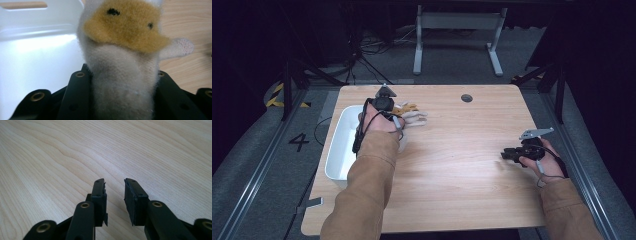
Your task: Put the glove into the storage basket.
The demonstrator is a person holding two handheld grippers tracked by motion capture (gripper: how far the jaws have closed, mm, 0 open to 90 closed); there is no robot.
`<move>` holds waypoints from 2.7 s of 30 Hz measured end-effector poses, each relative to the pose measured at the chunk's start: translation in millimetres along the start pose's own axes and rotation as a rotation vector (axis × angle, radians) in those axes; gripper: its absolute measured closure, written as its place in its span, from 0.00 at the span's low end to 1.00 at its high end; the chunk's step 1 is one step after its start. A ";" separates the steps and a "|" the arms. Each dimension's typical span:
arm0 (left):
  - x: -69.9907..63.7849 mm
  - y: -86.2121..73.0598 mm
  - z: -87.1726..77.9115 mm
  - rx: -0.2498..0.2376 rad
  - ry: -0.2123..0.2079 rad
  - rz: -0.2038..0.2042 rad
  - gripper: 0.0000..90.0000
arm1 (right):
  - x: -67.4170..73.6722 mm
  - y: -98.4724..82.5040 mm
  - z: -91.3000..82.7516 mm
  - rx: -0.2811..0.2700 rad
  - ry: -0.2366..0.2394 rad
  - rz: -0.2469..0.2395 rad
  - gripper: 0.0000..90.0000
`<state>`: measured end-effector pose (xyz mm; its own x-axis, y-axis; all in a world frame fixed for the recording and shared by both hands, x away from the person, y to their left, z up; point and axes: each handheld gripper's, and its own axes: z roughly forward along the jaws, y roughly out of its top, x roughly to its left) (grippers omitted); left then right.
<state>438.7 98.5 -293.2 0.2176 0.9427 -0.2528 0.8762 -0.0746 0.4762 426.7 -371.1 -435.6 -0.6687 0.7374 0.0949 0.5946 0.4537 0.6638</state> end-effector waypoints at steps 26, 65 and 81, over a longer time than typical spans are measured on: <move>45.7 -8.1 -18.2 -0.068 0.069 -0.148 0.74 | 0.8 -0.3 1.3 -0.003 0.009 0.005 0.78; 93.5 -44.4 40.6 -0.046 0.110 -0.272 0.74 | 0.2 -1.8 4.3 0.014 0.004 0.008 0.76; 100.5 -56.9 68.4 -0.004 0.107 -0.317 0.73 | 0.2 -2.2 5.0 0.014 0.004 0.014 0.75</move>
<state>440.1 175.3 -403.4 -0.1128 0.9476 -0.2989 0.8913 0.2294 0.3911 427.4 -369.5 -440.7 -0.6624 0.7415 0.1070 0.6099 0.4508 0.6518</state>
